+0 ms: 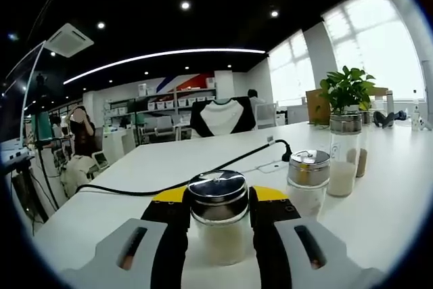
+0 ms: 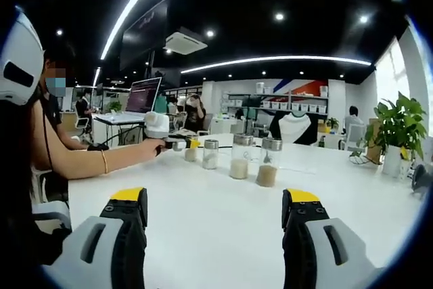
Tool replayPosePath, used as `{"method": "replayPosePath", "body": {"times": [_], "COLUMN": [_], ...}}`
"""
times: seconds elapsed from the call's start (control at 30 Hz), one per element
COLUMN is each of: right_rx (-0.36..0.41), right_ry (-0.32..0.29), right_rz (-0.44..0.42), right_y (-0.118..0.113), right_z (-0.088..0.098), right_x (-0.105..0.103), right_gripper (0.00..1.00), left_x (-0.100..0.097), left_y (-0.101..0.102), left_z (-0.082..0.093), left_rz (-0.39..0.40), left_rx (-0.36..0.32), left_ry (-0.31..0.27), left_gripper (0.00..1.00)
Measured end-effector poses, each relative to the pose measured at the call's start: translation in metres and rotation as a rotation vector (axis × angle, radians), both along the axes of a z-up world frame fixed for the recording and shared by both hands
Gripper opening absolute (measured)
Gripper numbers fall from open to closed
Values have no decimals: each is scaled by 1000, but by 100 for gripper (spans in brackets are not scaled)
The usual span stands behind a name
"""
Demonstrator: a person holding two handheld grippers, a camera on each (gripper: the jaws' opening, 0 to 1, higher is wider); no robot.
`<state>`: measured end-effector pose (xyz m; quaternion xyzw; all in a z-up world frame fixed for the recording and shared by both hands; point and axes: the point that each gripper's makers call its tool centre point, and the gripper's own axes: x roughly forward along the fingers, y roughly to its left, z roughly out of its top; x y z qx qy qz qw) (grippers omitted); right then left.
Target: Rotate the seasoning bottle until the label or dispensing opening points toward the visible target arrow and the bottle remains upright within the marked orientation range
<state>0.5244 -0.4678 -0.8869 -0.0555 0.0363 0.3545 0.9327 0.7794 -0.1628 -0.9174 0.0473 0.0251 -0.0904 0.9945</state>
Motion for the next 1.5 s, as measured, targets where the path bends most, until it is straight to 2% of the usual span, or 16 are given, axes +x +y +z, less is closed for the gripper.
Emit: {"method": "replayPosePath", "body": {"times": [0.2,0.4,0.9,1.2,1.5], "right_rx": [-7,-2,18,-13,-3], "right_ry": [11,24,41,56,63], "right_rz": [39,73,91,84,78], "right_y": [1,5,2,3,2], "right_z": [-3,-5,-5,-13,-12], "right_x": [-2,-6,-8,-6,-8], "right_gripper": [87,99,99,99,99], "left_x": [1,1,1,1,0], "left_y": [1,1,1,0,1], "left_z": [-1,-3,-3,-3,-2], "left_rz": [-3,-9,-26,-45,-52], "left_rx": [4,-2,-13,-18,-27], "left_ry": [0,7,3,-1,7], "left_gripper": [37,37,36,36,36]}}
